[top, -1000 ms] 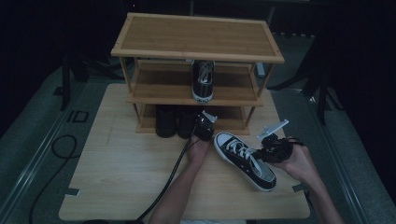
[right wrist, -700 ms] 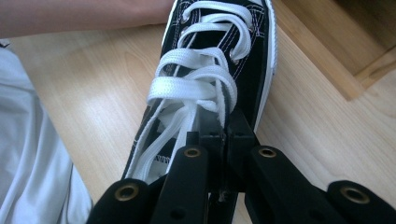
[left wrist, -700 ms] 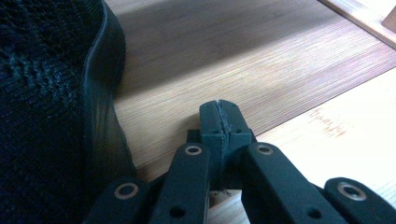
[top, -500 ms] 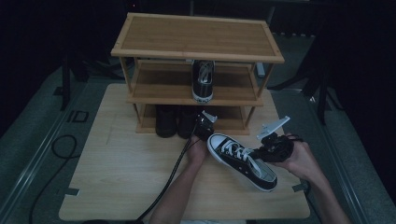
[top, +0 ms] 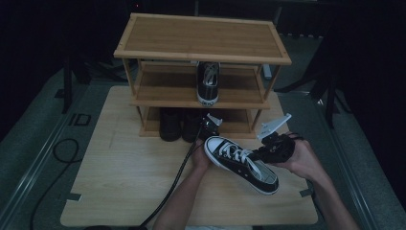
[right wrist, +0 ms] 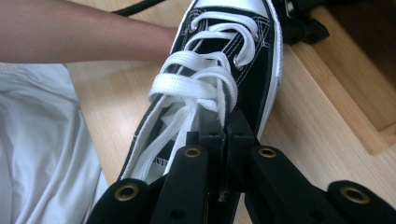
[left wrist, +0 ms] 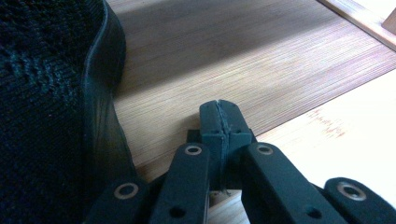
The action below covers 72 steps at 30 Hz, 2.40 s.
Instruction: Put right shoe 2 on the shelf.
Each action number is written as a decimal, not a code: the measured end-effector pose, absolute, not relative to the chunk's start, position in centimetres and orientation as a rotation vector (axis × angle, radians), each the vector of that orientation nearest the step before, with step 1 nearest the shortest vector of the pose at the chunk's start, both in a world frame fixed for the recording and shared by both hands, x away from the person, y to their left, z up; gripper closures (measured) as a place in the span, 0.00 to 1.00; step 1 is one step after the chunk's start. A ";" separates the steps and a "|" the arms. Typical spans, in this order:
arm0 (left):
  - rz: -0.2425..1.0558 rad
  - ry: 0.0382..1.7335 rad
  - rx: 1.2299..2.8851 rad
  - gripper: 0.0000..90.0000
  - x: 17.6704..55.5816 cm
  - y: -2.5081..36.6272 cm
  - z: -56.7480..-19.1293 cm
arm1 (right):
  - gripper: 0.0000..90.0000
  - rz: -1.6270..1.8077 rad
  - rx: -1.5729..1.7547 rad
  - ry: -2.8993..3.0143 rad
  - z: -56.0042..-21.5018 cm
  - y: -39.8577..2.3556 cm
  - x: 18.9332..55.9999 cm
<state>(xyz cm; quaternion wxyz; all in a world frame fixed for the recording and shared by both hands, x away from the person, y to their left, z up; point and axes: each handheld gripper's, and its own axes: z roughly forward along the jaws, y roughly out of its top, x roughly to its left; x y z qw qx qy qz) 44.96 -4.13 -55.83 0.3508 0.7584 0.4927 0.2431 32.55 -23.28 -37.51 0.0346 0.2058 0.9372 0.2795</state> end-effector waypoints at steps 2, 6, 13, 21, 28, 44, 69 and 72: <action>0.628 1.277 1.963 1.00 45.0 -4.1 -55.8 | 0.99 0.868 0.615 2.884 -37.3 -23.2 32.6; 0.631 1.275 1.961 1.00 45.0 -4.1 -55.8 | 0.99 0.918 0.599 2.884 -36.9 -22.9 32.7; 0.627 1.273 1.962 1.00 45.0 -4.1 -55.8 | 0.99 0.981 0.535 2.891 -35.7 -21.7 32.7; 0.631 1.275 1.960 1.00 45.0 -4.2 -55.9 | 0.99 1.020 0.503 2.894 -34.6 -21.1 32.7; 0.637 1.283 1.958 1.00 44.9 -4.2 -55.8 | 0.99 1.068 0.509 2.851 -33.1 -21.6 33.1; 0.636 1.284 1.956 1.00 44.9 -4.2 -55.8 | 0.99 1.125 0.590 2.745 -30.4 -23.3 33.9; 0.635 1.293 1.951 1.00 44.9 -4.1 -55.8 | 0.99 1.054 0.850 2.575 -28.4 -26.3 36.6; 0.633 1.292 1.952 1.00 44.9 -4.1 -55.8 | 0.99 1.045 0.924 2.529 -28.2 -26.5 37.4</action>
